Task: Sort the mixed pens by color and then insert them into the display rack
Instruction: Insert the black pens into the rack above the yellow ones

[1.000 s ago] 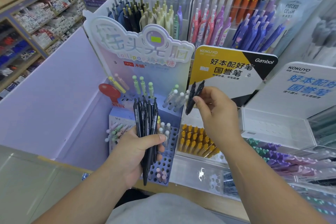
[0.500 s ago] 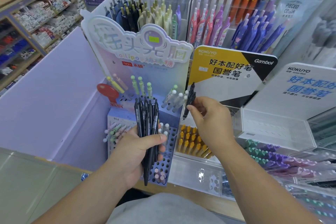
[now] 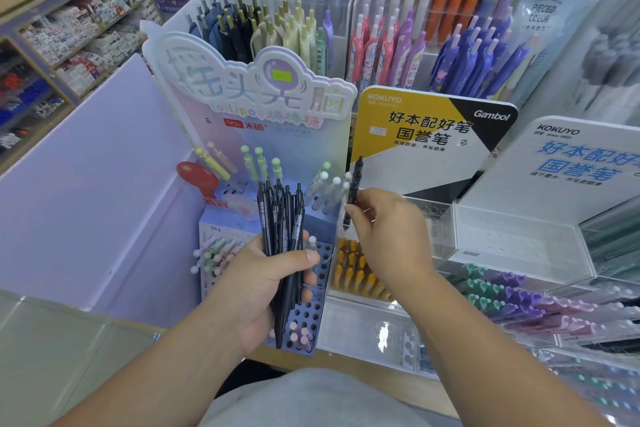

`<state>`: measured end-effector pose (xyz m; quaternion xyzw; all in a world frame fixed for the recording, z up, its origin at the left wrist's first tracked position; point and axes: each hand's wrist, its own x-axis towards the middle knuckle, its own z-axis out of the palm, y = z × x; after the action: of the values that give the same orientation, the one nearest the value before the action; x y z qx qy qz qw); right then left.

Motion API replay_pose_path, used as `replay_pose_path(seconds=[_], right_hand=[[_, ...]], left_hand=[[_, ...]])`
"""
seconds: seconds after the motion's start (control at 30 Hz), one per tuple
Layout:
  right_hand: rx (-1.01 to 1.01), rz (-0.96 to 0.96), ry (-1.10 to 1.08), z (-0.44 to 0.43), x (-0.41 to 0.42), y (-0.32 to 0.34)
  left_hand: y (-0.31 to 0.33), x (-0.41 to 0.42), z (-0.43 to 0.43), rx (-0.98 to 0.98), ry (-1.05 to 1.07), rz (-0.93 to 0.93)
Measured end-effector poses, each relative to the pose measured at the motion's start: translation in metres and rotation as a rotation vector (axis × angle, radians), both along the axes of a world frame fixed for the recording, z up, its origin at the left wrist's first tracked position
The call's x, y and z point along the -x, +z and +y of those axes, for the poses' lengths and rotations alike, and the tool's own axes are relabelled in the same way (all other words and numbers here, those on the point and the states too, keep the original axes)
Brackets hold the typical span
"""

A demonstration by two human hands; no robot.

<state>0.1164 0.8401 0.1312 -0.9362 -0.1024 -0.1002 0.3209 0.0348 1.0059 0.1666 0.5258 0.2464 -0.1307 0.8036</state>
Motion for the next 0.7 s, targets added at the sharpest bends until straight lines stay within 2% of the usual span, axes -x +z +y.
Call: replay_pose_path(seconds=[0.2,0.33,0.43,0.5,0.7], right_hand=[[-0.046,0.044,-0.018,-0.003,0.003,0.002],[-0.305,0.156,-0.06,-0.008,0.017,0.016],[-0.555,0.383,0.072,-0.008,0.029,0.033],[-0.627,0.511,0.151,-0.006,0.035,0.04],[-0.798,0.616,0.1,-0.005,0.041,0.038]], left_hand=[[0.005,0.001,-0.002,-0.006,-0.035,-0.032],[0.009,0.002,-0.004,-0.022,-0.107,-0.062],[0.009,0.001,-0.009,-0.071,-0.165,-0.085],[0.009,0.0,-0.014,-0.122,-0.188,-0.101],[0.01,-0.003,-0.025,-0.185,-0.207,-0.11]])
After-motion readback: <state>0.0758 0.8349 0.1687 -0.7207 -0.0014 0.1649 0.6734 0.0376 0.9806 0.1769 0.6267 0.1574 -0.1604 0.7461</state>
